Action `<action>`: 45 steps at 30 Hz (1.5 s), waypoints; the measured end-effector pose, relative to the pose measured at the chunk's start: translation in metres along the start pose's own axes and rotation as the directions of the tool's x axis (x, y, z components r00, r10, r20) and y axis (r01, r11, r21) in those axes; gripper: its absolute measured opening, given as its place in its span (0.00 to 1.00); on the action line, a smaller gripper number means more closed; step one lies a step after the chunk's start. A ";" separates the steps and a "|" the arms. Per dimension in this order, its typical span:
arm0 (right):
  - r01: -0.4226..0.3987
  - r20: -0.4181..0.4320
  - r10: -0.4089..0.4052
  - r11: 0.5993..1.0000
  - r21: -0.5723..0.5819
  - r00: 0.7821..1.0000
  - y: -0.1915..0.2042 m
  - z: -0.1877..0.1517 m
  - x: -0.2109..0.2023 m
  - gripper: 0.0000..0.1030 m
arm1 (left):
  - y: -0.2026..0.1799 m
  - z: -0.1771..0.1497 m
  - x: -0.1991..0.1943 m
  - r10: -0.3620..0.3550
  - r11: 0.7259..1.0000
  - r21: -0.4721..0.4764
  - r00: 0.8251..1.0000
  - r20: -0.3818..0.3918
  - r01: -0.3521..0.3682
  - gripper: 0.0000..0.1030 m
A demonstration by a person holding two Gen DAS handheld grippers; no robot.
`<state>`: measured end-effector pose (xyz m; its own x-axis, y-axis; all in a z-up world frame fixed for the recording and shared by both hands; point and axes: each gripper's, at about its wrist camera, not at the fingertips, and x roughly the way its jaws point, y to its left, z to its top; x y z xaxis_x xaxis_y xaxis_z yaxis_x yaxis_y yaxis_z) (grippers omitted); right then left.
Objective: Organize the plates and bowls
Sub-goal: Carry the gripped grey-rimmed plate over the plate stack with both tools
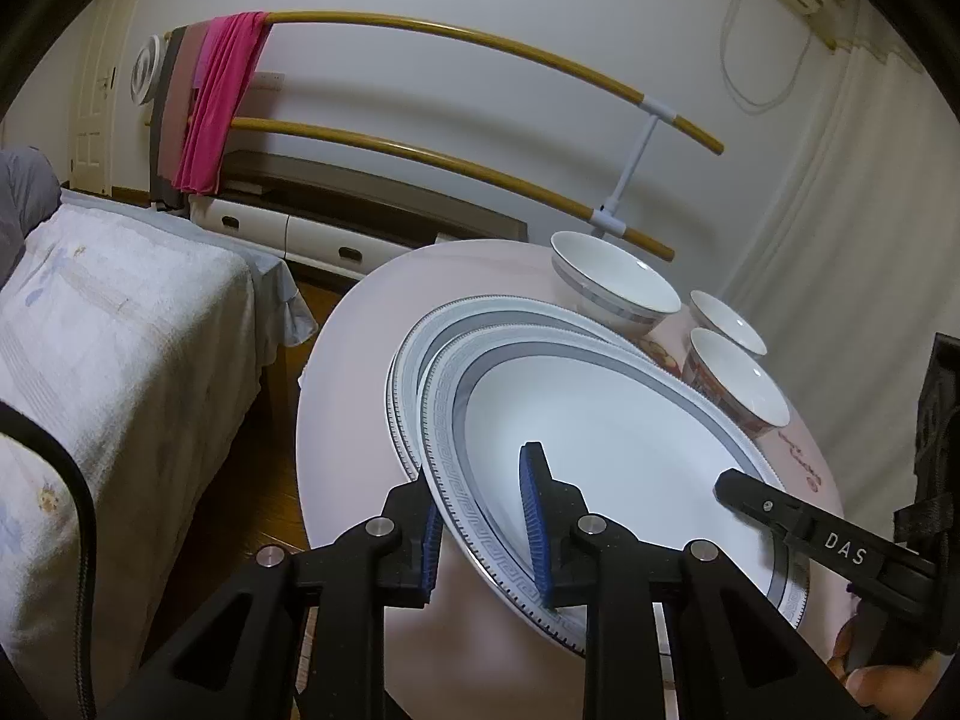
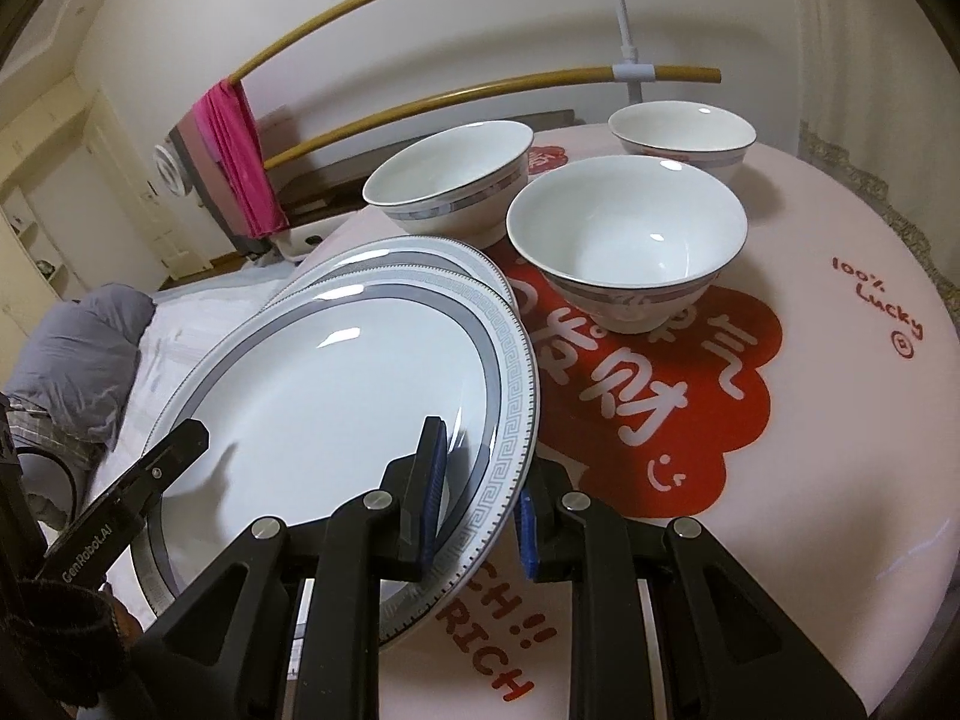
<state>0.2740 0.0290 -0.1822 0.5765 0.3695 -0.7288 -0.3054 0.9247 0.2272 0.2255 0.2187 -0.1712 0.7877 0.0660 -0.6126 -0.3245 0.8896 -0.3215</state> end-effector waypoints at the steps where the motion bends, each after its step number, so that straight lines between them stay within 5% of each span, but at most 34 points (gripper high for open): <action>1: 0.001 -0.001 -0.001 1.000 0.003 1.000 -0.001 0.001 0.001 0.20 | 0.000 0.000 0.001 0.000 1.000 0.000 1.000 0.001 0.000 0.20; 36: 0.053 0.006 -0.053 0.999 0.013 0.999 0.005 0.006 0.023 0.33 | 0.002 0.002 0.007 0.021 1.000 -0.004 1.000 -0.002 -0.021 0.21; 45: 0.064 0.021 -0.065 0.997 0.038 0.998 0.000 0.004 0.021 0.47 | -0.002 0.003 0.006 0.038 0.999 0.003 0.999 0.006 -0.038 0.21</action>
<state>0.2899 0.0369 -0.1951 0.6105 0.3106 -0.7286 -0.2388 0.9493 0.2046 0.2327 0.2188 -0.1725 0.7778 0.1022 -0.6201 -0.3524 0.8879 -0.2957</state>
